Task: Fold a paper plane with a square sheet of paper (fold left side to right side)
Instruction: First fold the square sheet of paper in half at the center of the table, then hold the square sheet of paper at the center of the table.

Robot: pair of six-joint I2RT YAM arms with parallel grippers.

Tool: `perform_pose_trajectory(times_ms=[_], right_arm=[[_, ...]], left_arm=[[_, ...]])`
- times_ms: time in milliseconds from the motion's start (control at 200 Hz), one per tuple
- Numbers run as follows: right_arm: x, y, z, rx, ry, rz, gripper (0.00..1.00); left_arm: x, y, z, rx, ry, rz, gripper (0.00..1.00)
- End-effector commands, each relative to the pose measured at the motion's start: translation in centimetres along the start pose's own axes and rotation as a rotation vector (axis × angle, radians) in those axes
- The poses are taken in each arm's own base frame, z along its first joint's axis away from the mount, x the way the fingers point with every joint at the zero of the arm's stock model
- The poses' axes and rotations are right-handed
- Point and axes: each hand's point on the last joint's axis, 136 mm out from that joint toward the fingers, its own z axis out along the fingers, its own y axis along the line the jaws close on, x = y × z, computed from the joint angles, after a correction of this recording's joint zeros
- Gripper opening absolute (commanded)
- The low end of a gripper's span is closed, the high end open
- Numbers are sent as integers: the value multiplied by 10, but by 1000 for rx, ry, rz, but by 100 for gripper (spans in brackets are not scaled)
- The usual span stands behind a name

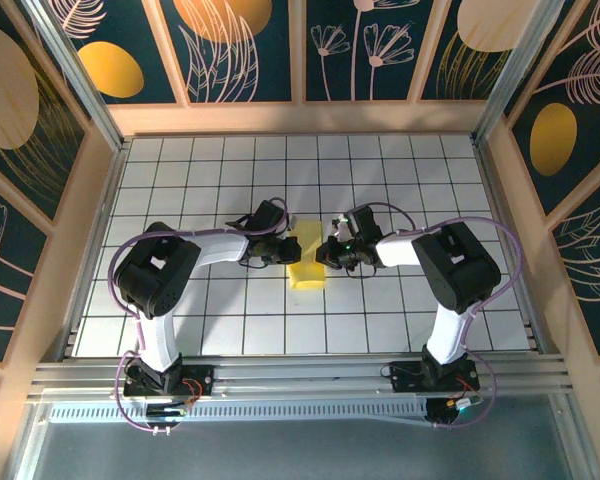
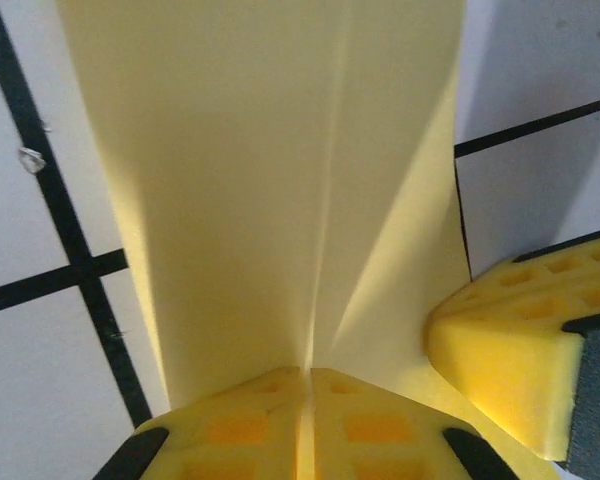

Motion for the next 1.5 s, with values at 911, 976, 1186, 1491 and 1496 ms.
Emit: perform_pose_trajectory(times_ms=[911,976,1186,1491,1496], right_arm=[[30,-59,4,220,64,53,2],[30,-59,5,219,62,52,2],[30,-58,5,217,66,51,2],[31,-58,6,214,69,52,2],[31,-58,6,213,69,52,2]], left_arm=[[-2,18,-41,57,-97,-12,5],[-3,3,-41,102,-94,11,5],[-5,-21,-25,164,-57,34,5],[5,-7,2,122,8,18,5],[5,-7,2,122,8,18,5]])
